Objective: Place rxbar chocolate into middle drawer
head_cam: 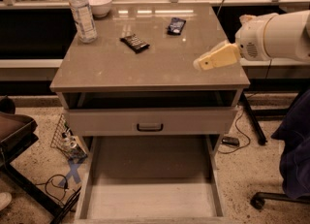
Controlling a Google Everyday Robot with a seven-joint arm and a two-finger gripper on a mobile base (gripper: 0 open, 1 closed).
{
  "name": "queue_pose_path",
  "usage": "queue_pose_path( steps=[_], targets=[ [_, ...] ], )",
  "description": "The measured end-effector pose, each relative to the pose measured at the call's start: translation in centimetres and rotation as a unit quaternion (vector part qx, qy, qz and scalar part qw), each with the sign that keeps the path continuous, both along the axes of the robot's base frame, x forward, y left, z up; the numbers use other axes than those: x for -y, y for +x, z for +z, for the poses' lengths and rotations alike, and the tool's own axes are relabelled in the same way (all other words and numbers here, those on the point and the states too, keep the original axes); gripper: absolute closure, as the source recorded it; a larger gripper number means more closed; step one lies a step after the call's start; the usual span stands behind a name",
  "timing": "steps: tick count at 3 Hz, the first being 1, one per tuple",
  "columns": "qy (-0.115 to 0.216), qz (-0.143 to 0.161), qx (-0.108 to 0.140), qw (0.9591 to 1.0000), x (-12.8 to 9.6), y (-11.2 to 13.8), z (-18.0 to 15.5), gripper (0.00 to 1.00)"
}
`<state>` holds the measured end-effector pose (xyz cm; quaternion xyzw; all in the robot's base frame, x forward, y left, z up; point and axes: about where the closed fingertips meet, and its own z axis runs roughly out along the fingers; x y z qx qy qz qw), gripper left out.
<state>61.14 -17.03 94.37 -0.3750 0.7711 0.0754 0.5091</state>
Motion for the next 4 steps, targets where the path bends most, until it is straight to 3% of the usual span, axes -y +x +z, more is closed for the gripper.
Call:
queue_pose_path(
  steps=[1,2,3,4],
  targets=[
    [0.000,0.000,0.000,1.0000,0.0,0.0,0.0,0.00],
    [0.019,-0.007,0.005,0.9998,-1.3,1.7,-0.7,0.00],
    [0.058,-0.017,0.022,0.9979,-4.1,6.6,-1.9,0.00],
    [0.072,-0.021,0.028,0.9968,-7.4,11.8,-3.2,0.00]
  ],
)
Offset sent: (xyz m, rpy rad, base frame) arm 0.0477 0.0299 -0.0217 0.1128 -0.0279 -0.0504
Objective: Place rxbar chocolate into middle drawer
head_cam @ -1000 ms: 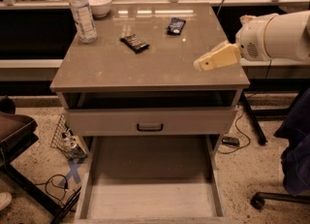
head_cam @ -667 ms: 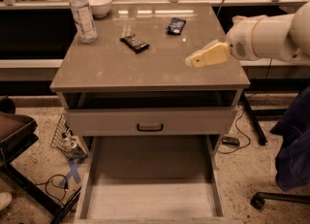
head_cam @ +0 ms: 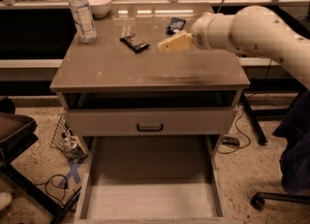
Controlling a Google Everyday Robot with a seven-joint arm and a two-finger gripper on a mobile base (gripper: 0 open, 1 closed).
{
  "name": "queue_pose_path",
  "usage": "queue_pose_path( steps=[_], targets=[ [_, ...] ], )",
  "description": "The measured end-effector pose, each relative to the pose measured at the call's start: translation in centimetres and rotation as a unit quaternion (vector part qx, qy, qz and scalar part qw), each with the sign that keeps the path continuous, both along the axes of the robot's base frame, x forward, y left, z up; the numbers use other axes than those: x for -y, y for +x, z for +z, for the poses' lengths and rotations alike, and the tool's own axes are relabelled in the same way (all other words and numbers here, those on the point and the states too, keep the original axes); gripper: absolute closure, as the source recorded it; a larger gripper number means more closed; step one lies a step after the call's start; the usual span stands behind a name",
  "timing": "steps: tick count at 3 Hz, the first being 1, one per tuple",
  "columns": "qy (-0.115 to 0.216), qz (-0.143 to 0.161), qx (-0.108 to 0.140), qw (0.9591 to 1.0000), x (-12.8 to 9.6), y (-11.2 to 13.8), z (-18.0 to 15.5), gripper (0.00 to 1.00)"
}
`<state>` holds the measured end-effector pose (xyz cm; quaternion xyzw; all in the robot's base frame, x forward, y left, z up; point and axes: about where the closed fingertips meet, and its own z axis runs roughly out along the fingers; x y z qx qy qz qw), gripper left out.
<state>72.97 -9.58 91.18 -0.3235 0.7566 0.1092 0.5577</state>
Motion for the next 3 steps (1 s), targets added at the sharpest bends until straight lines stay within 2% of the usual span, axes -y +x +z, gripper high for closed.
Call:
queue_pose_path(
  steps=[1,2,3],
  targets=[
    [0.016,0.000,-0.018,0.9997,-5.0,4.7,-2.8,0.00],
    [0.008,0.000,-0.029,0.9996,-5.4,4.6,-2.9,0.00],
    [-0.037,-0.009,-0.045,0.9983,-7.2,5.5,-2.8,0.00]
  ],
)
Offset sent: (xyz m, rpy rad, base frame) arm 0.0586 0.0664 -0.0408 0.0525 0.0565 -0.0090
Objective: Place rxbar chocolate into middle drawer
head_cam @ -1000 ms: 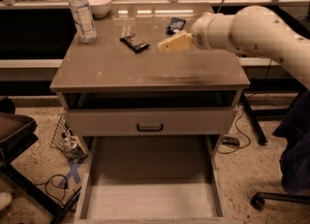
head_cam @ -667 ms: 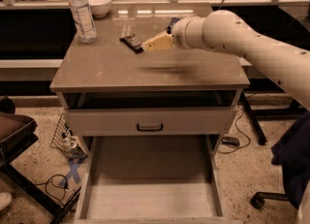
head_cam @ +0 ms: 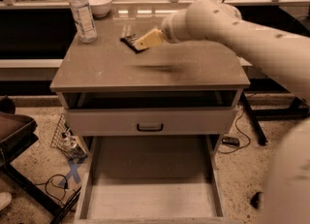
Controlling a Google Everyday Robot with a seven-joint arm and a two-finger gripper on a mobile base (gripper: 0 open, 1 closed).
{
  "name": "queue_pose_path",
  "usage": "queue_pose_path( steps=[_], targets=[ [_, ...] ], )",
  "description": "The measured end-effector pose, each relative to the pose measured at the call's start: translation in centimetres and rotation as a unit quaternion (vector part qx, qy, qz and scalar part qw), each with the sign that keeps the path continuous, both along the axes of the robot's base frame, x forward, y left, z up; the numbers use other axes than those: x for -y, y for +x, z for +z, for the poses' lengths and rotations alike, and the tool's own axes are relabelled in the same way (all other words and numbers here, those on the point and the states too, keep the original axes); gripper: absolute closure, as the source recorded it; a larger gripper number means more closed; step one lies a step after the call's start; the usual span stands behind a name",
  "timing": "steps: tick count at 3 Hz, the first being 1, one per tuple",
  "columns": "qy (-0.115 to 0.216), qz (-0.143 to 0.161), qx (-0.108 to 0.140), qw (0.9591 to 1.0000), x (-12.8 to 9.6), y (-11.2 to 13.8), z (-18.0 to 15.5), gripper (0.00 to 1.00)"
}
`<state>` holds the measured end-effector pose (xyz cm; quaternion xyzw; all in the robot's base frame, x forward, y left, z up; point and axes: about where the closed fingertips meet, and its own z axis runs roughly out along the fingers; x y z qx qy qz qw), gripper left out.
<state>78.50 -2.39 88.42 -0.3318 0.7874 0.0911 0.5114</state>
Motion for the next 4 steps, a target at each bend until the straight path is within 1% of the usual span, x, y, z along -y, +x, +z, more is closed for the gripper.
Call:
queue_pose_path(
  steps=[1,2,3,4],
  targets=[
    [-0.046,-0.017,-0.023,0.9985,-2.2,2.0,-0.8,0.00],
    [-0.068,-0.022,-0.037,0.9968,-4.3,3.6,-1.4,0.00],
    [-0.064,-0.020,-0.045,0.9968,-5.4,4.7,-2.1,0.00],
    [-0.041,-0.023,-0.060,0.9971,-5.6,5.4,-3.7,0.00]
  ],
)
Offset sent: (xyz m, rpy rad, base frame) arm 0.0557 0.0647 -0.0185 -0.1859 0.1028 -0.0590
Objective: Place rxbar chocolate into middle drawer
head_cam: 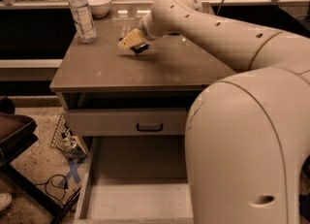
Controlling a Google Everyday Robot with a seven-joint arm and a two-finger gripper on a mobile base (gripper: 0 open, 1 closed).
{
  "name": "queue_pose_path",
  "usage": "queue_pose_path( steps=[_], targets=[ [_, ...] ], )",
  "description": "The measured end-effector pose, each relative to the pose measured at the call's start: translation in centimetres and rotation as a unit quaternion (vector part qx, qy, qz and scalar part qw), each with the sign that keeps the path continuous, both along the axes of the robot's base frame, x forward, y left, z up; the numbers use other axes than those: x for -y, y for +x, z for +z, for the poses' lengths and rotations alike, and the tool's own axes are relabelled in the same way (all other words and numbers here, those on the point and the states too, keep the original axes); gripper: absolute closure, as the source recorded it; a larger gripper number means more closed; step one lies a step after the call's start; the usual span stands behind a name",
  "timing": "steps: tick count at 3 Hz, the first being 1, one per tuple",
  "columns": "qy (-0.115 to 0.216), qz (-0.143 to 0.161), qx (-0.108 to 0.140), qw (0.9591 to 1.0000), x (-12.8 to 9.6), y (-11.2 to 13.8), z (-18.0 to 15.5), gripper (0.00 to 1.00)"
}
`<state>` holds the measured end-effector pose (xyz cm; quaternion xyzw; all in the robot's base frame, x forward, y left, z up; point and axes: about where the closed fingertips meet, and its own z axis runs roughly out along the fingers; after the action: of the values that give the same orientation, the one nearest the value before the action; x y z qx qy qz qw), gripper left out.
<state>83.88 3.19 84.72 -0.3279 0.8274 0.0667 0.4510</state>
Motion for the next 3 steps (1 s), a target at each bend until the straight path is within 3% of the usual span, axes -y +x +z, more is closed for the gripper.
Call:
queue_pose_path(
  steps=[2,3],
  targets=[
    [0.032,-0.001,-0.035,0.9989,-1.4,-0.4,-3.1,0.00],
    [0.053,0.024,-0.071,0.9958,-3.3,-1.0,-4.3,0.23]
  ],
)
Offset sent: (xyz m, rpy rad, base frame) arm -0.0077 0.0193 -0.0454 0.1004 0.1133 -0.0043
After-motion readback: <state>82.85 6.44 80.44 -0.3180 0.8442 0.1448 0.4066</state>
